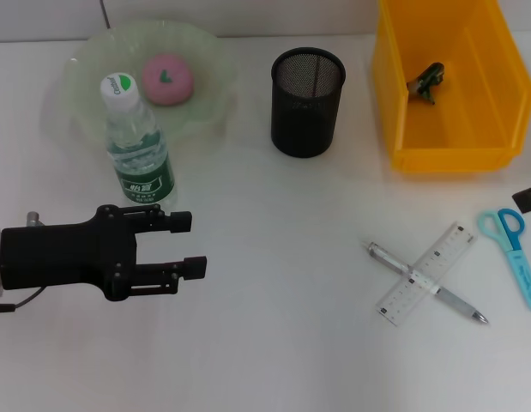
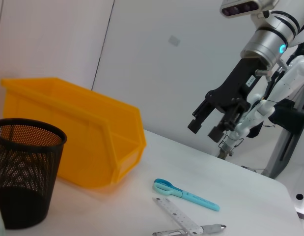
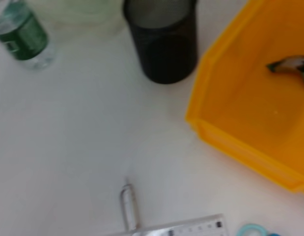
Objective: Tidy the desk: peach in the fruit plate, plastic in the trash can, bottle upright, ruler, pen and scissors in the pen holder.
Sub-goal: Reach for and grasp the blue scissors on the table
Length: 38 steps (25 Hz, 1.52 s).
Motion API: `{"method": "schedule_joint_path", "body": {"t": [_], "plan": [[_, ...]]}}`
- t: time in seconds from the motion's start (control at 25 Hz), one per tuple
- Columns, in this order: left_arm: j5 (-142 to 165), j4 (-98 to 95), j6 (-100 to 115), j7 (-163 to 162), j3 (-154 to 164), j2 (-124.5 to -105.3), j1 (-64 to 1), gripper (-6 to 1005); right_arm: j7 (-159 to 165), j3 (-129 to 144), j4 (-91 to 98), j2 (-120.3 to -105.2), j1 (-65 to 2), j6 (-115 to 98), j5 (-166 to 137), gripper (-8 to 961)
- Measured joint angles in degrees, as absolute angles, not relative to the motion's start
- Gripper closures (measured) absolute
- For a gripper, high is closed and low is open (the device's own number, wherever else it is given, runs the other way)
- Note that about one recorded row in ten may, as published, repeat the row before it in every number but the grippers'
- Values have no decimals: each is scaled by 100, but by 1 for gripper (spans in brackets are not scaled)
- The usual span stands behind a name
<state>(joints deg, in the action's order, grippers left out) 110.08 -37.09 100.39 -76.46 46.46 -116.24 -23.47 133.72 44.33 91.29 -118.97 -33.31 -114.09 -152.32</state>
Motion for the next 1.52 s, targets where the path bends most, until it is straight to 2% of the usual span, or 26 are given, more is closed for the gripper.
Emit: {"method": "schedule_joint_path", "body": {"t": [0.32, 1.52], "plan": [[10988, -3705, 9947, -7627, 4632, -11627, -2366, 273, 14155, 4563, 9123, -11909, -3087, -10763, -15520, 186], [10984, -3718, 9888, -7585, 4561, -11628, -2442, 274, 15217, 5311, 8821, -11943, -3029, -10195, -15988, 190]]}}
